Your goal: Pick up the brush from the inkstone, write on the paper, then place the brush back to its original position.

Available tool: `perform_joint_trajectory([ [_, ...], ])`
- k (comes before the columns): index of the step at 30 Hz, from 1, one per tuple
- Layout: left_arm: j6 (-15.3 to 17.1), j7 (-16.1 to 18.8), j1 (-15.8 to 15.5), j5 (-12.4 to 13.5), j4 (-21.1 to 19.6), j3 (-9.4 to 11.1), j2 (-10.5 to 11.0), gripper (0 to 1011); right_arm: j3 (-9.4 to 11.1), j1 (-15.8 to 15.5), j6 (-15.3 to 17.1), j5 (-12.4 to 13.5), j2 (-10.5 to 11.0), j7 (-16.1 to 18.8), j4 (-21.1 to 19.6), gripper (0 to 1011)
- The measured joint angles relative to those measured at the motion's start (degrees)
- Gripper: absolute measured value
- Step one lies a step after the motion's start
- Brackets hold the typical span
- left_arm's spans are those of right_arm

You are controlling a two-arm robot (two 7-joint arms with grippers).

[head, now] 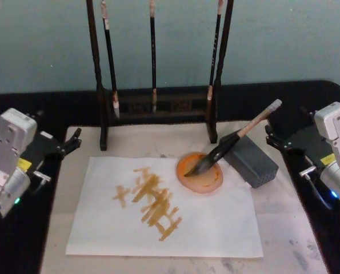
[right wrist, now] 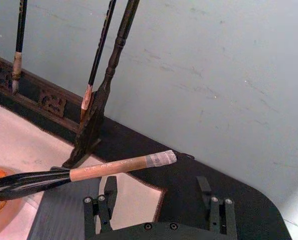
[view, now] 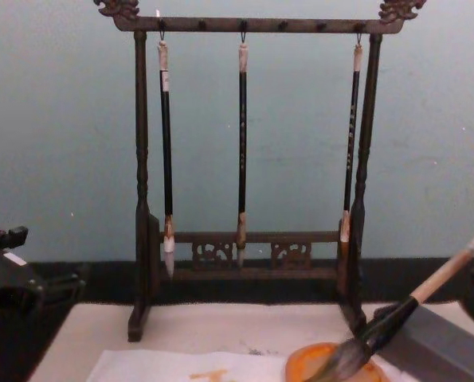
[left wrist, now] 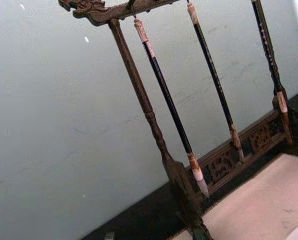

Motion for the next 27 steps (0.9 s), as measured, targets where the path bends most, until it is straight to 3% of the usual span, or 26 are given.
perform_joint_trajectory([
  [27,0.00,0.00,0.00,0.00,0.00,0.00,0.00,1010,0.00,0.00,0.00,0.00,0.00,0.00,0.00,1000],
])
